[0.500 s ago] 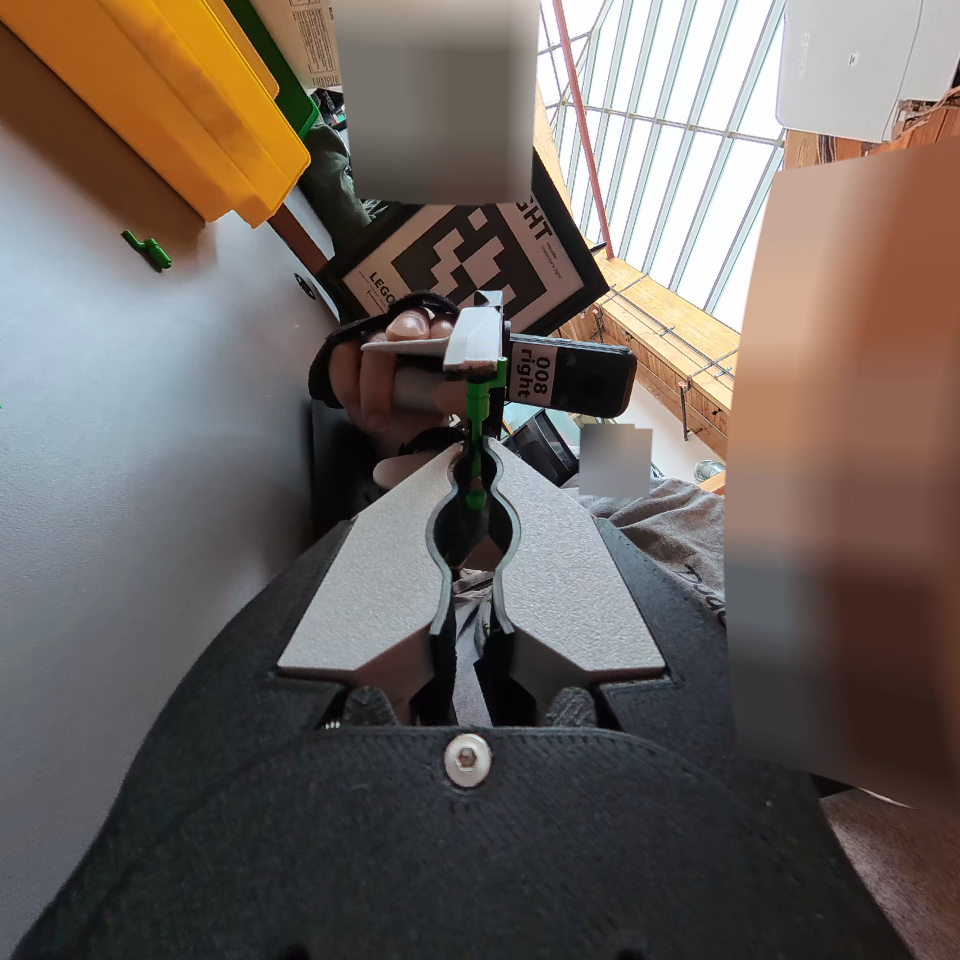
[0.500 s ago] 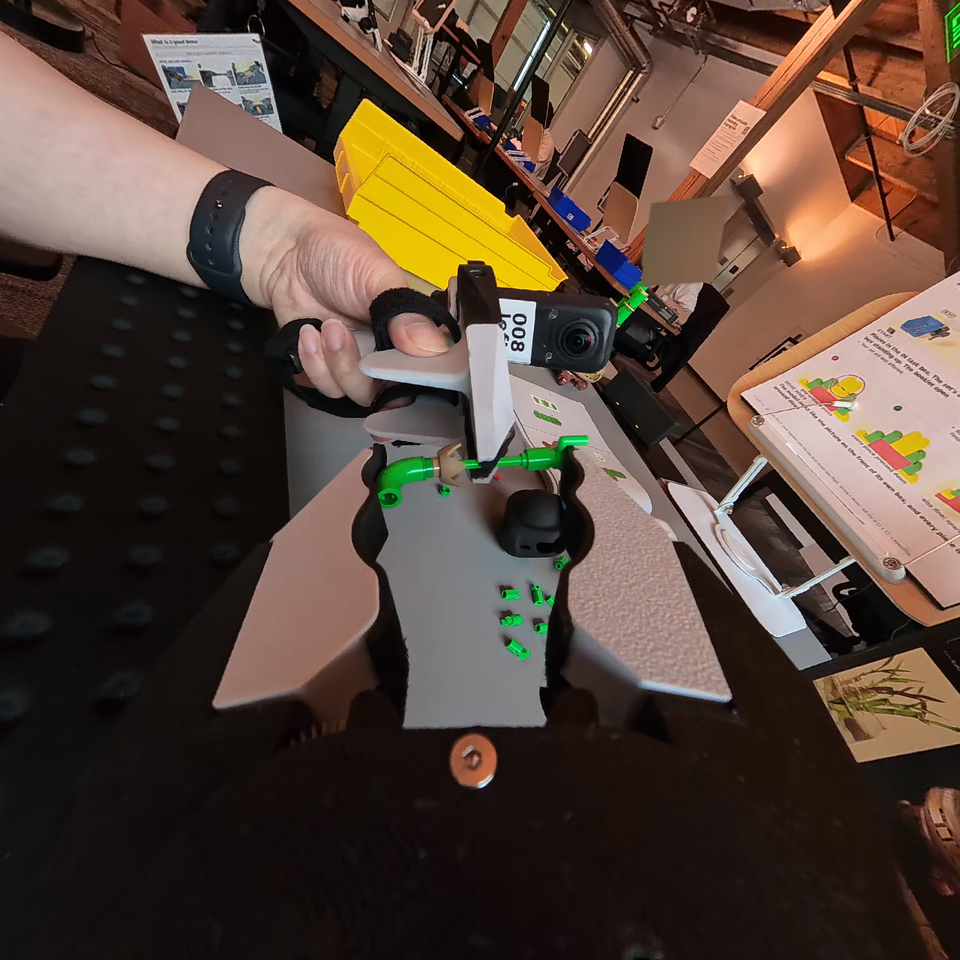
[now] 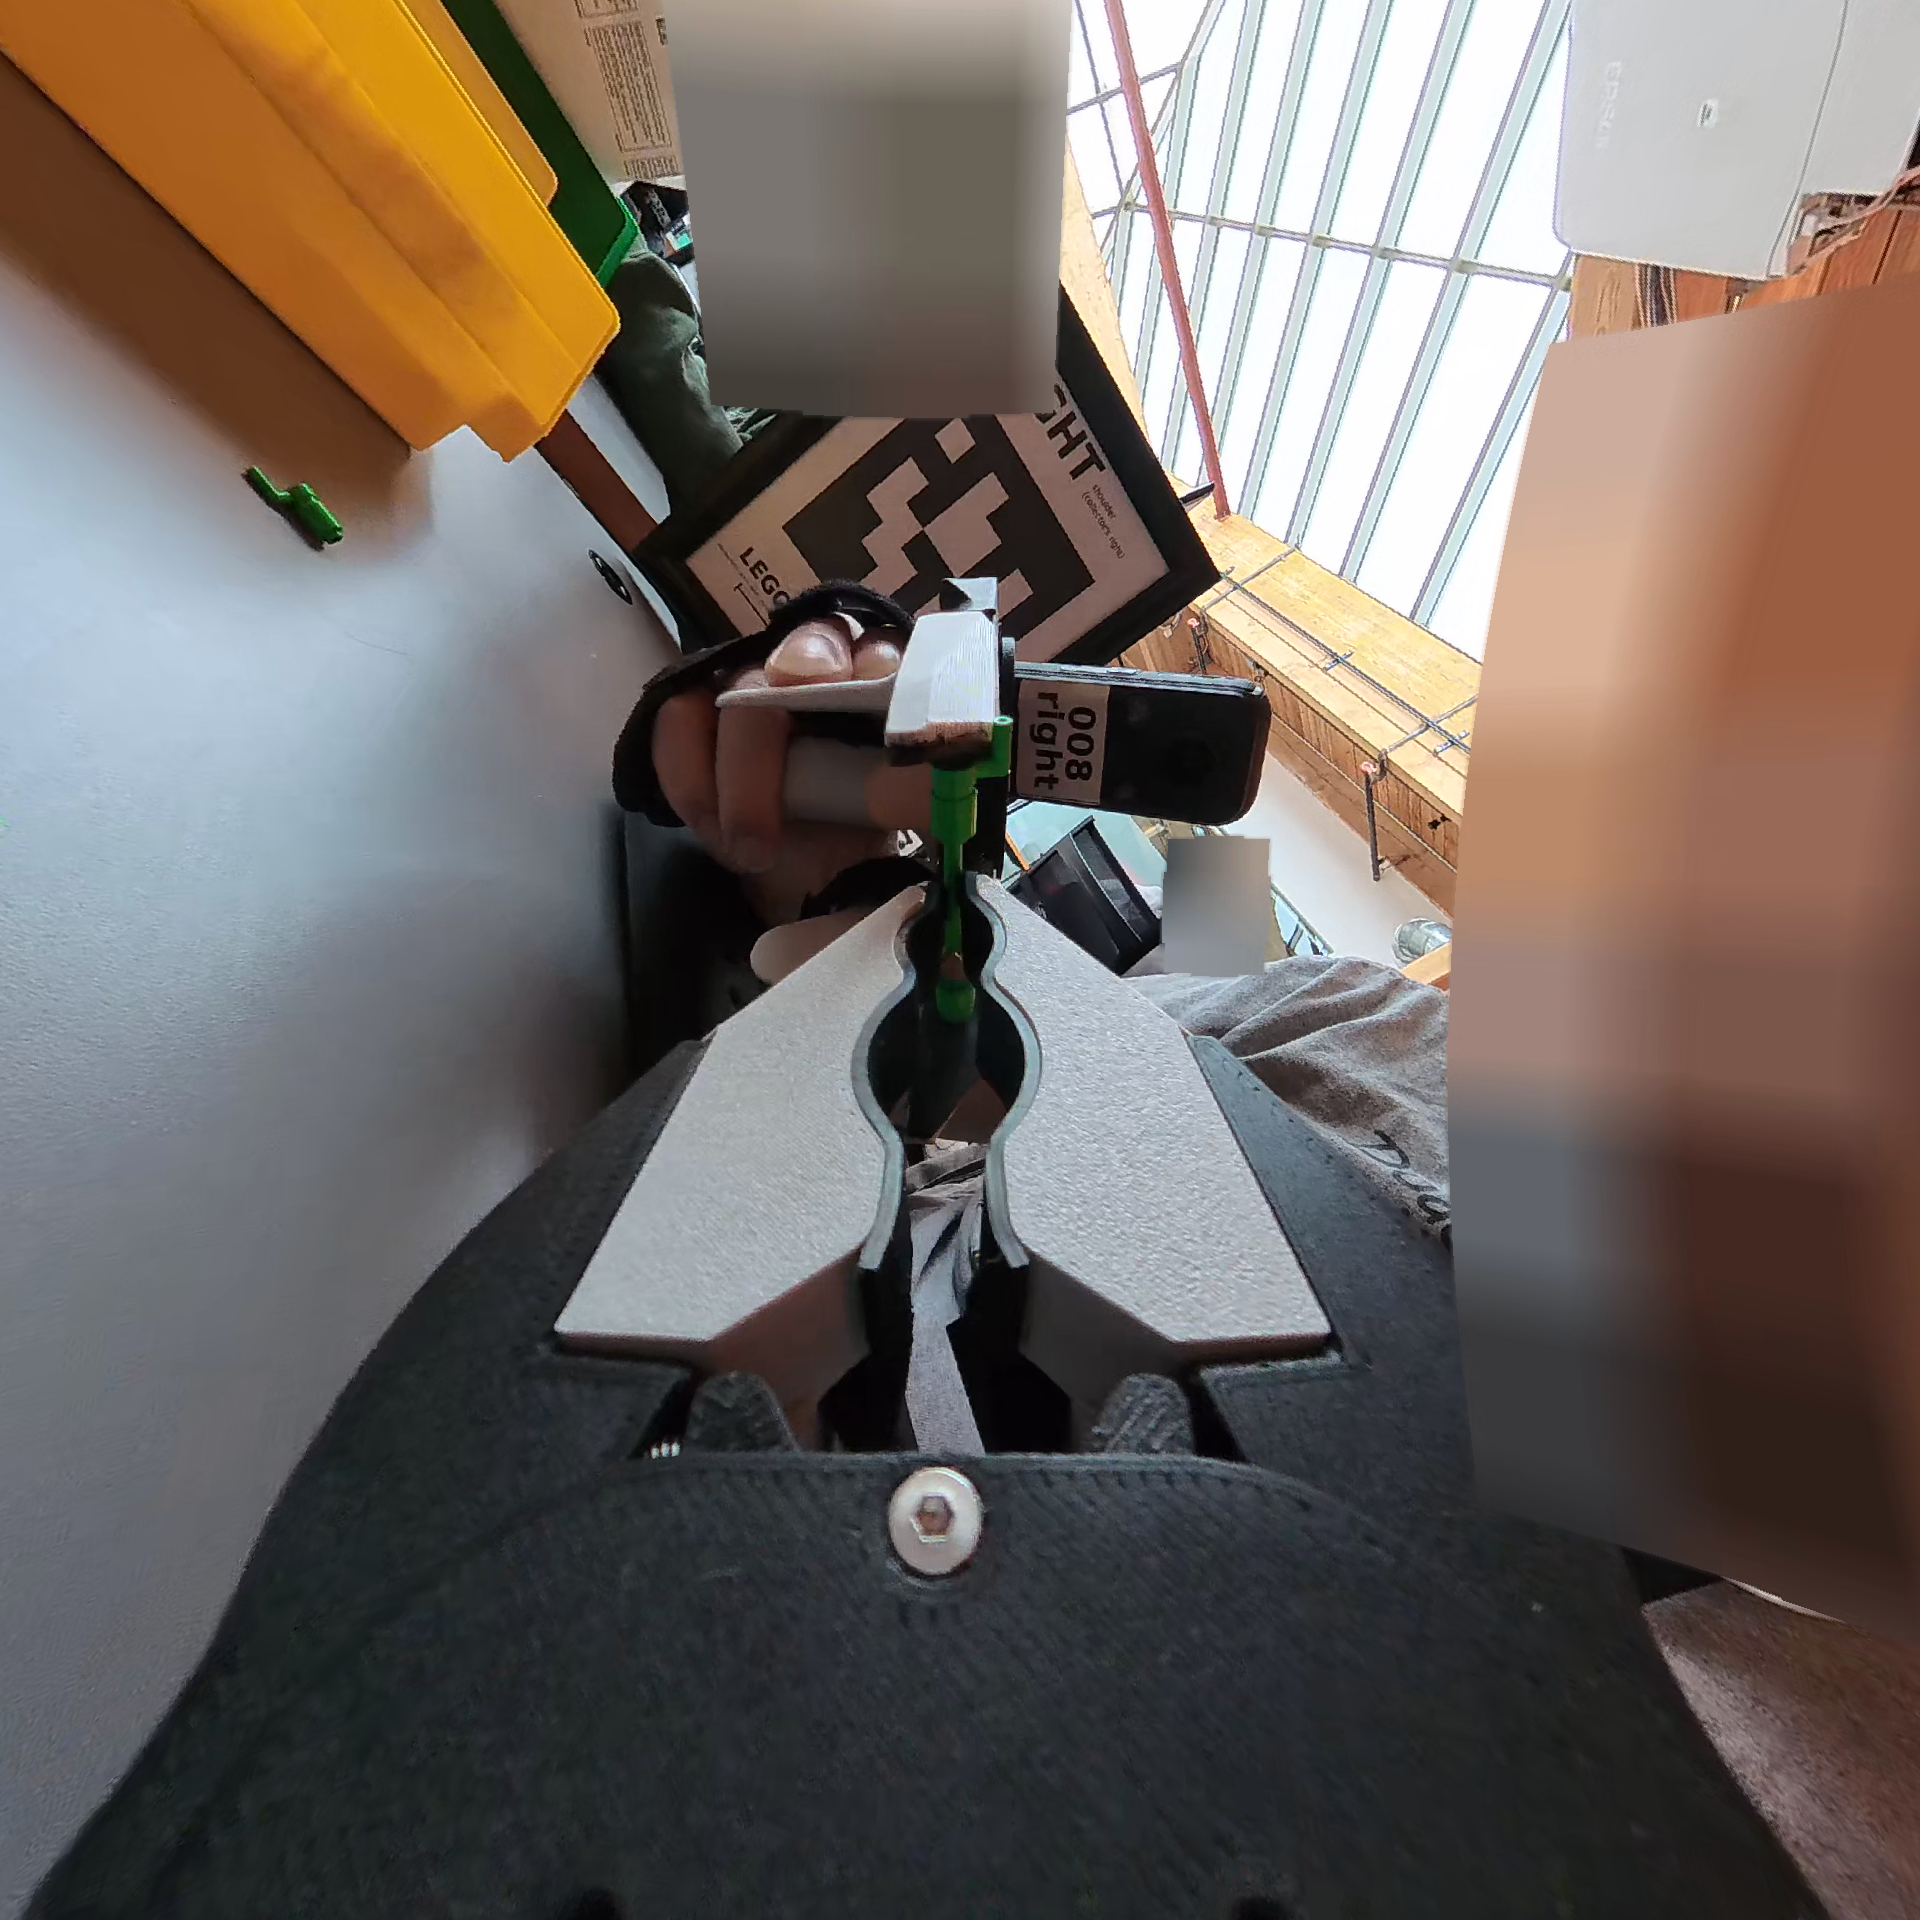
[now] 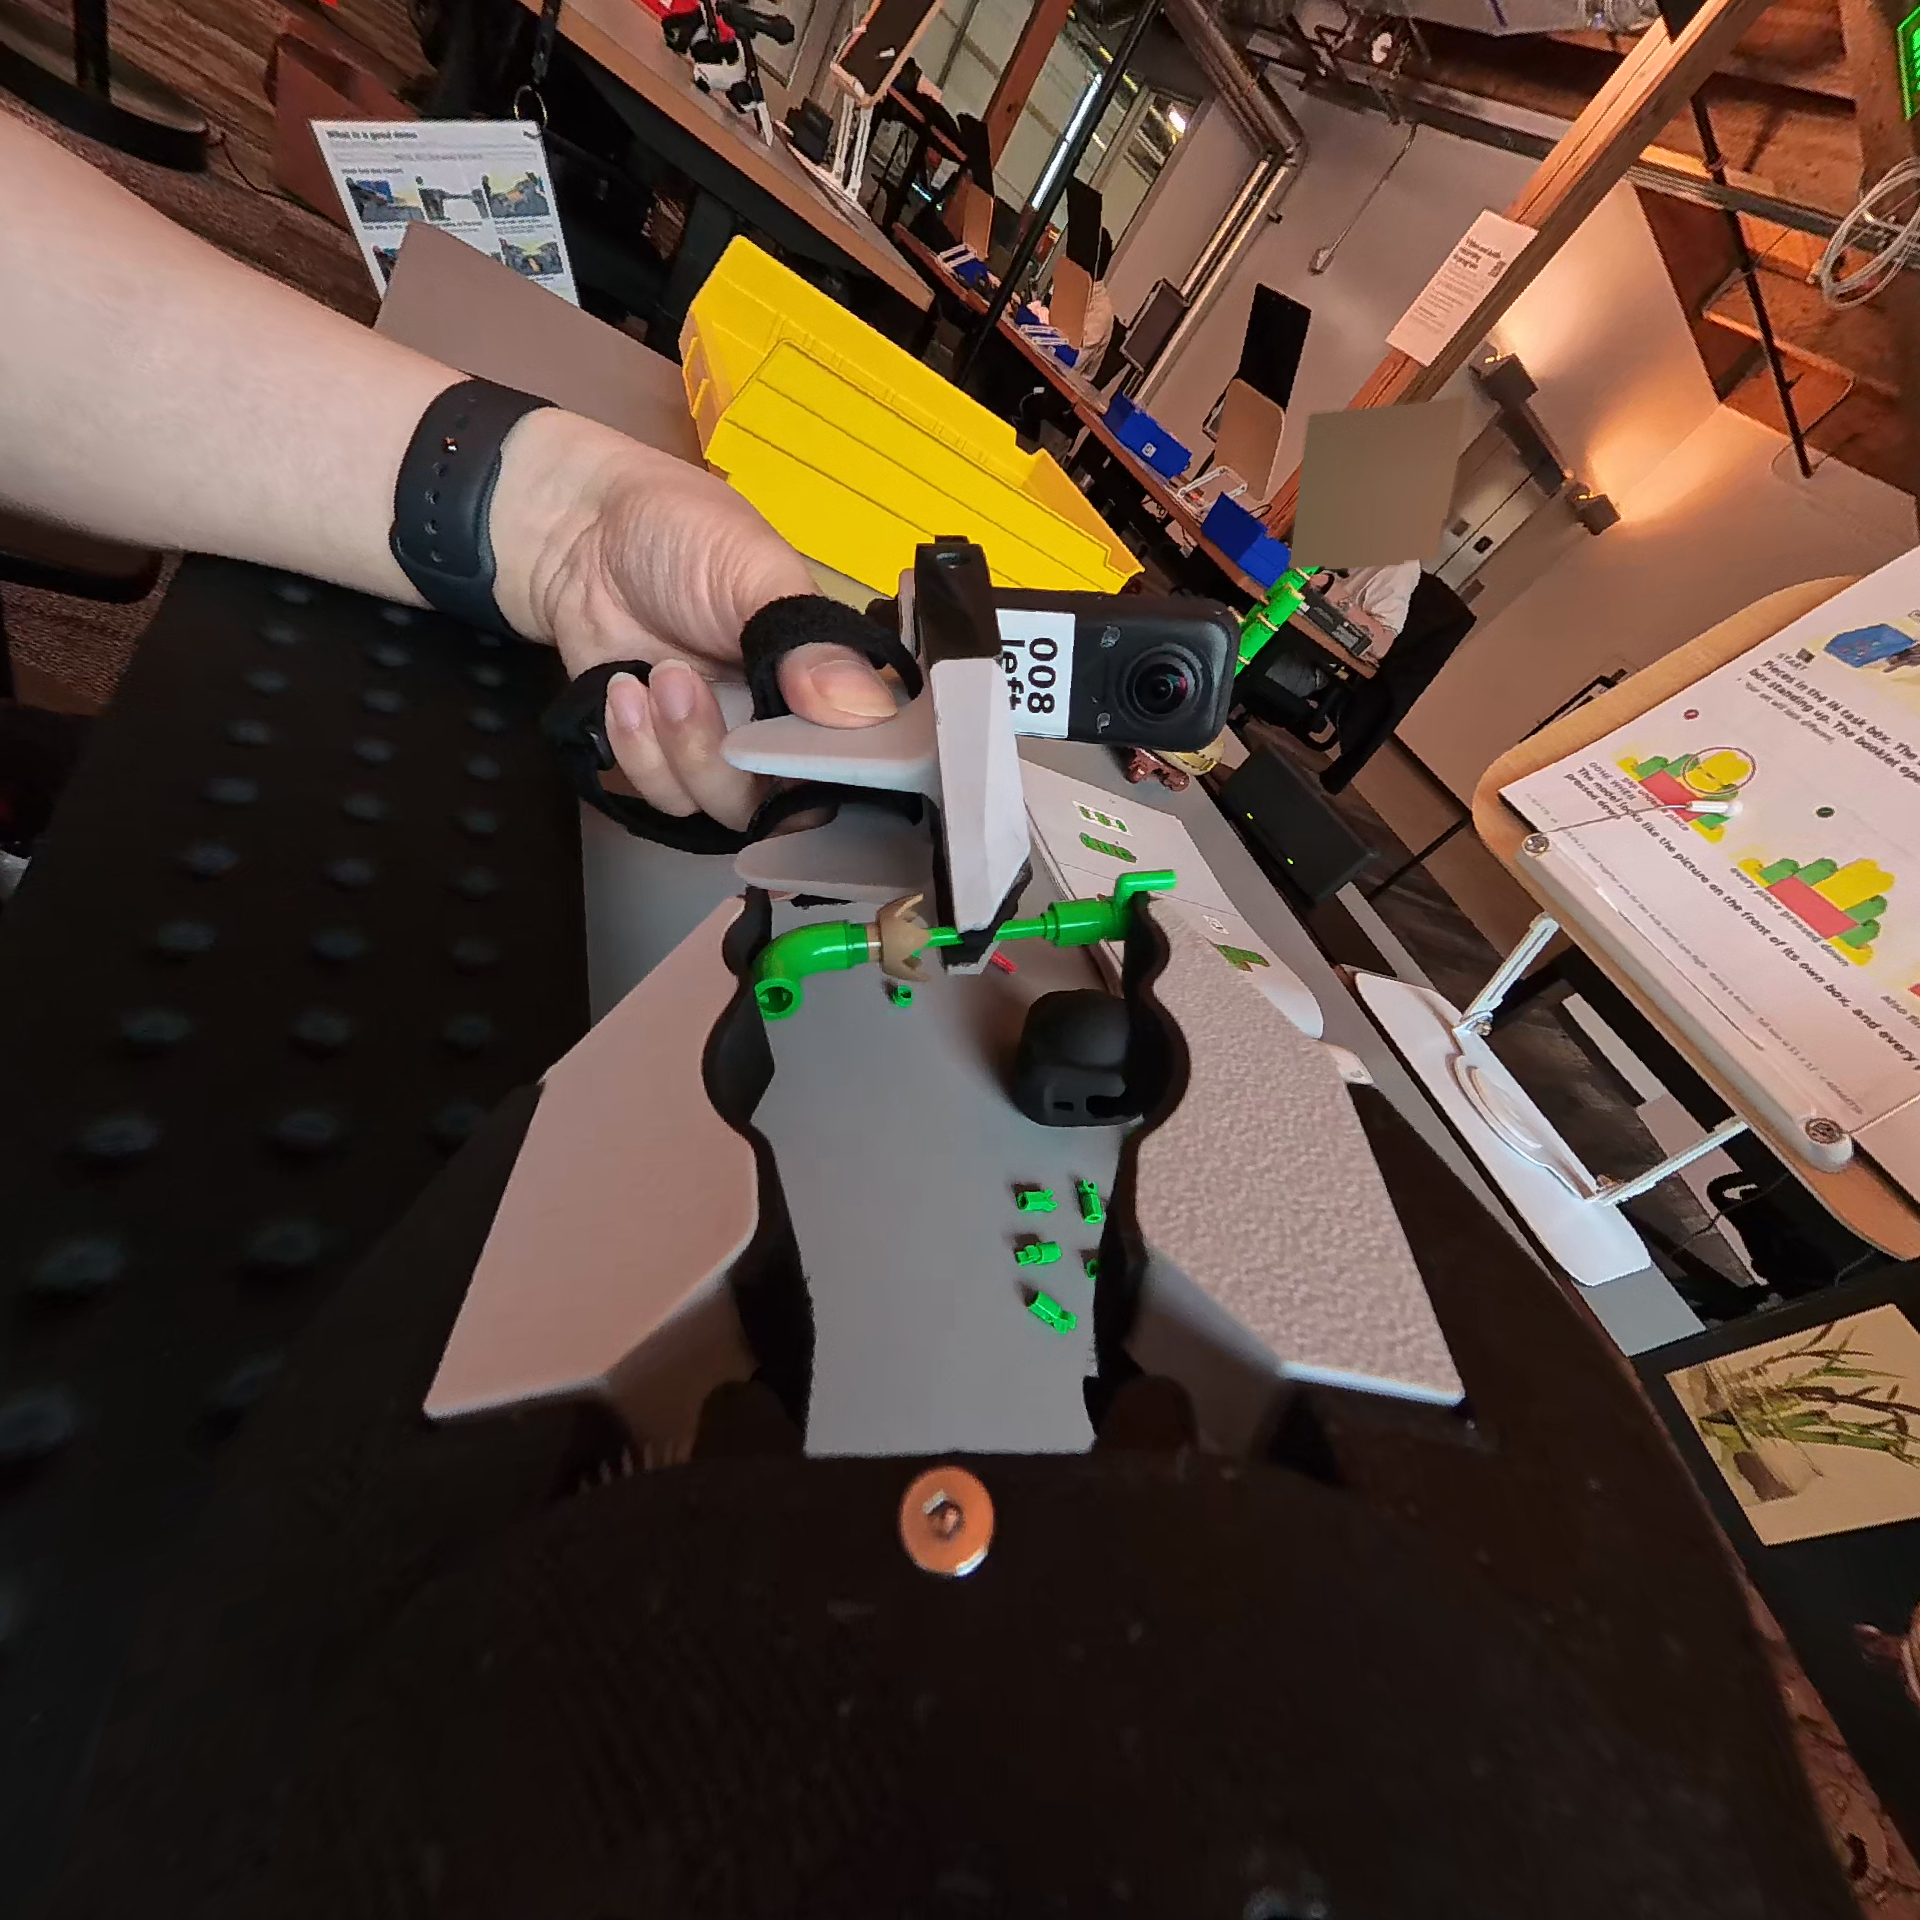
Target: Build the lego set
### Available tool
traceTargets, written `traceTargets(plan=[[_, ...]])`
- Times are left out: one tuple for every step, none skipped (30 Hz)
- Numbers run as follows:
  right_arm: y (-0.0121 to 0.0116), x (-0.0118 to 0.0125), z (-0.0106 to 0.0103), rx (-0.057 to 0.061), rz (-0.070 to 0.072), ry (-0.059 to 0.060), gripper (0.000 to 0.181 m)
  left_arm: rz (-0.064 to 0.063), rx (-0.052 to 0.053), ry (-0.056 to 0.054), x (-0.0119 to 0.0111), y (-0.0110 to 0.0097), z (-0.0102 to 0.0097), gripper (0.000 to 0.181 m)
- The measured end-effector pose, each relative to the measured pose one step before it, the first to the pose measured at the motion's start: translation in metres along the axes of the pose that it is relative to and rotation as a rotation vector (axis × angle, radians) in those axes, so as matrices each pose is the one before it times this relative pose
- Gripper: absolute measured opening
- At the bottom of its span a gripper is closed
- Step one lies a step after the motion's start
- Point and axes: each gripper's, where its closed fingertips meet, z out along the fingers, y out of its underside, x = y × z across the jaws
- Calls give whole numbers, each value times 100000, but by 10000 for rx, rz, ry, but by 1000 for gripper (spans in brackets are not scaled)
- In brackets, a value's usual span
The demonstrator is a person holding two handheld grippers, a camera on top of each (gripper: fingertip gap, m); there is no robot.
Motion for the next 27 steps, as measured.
traceTargets(plan=[[-41,-11,-21,15,-14,-2,66,0,-5,23,37,20,10,0],[-22,-5,-13,6,-9,-4,66,1,-4,17,26,12,4,0],[-8,-15,-15,1,21,-17,66,-2,-6,1,-6,13,-6,0],[15,-12,-12,-7,1,-12,66,0,-1,-2,-5,3,13,0],[12,1,-10,-5,-6,-7,66,2,-6,0,-3,10,9,0],[-16,-20,-19,5,4,-12,66,5,-12,8,16,19,14,0],[-26,-8,-10,9,-3,-2,66,11,-8,0,12,8,5,0],[30,-16,-5,-10,8,-12,66,10,-7,-18,-22,12,4,0],[20,-2,-5,-9,2,-9,66,7,-6,-12,-13,3,-3,0],[-7,-5,-1,0,-12,-1,66,7,-4,7,16,7,6,0],[-25,-8,-6,14,3,-8,66,10,-5,4,18,3,7,0],[11,-6,-1,-2,11,-8,66,13,-5,-16,-18,7,-9,0],[41,-17,3,-19,-7,-8,66,1,-6,-11,-18,10,10,0],[-3,-10,-16,-1,-9,-4,66,2,-7,6,10,16,2,0],[-20,-6,-9,9,16,-12,66,4,-5,9,16,3,12,0],[-9,-16,-9,8,18,-15,66,0,-2,3,7,10,5,0],[18,2,-3,-7,-6,2,66,-1,-3,-4,-10,-1,5,0],[7,-9,9,-15,-14,-1,66,2,-6,-2,-5,9,-5,0],[-2,-8,-8,0,-3,-3,65,6,-6,3,6,5,11,0],[-4,-25,2,3,5,-16,66,2,-9,-4,-4,19,1,0],[28,-15,-5,-18,5,-12,65,2,-3,-13,-29,9,-4,0],[23,-2,-6,-10,-9,-2,65,2,-9,-2,-6,13,8,0],[-25,-18,-7,4,-4,-6,65,-6,-6,11,15,3,3,0],[-3,-9,-7,0,-4,-5,65,-2,-6,0,-1,9,10,0],[17,-6,9,-8,8,-9,65,4,-6,-12,-20,8,-4,0],[6,0,-6,0,-13,2,65,1,-5,2,5,14,3,0],[-3,-25,-3,-3,-5,-12,65,-8,-7,0,-8,9,1,0]])
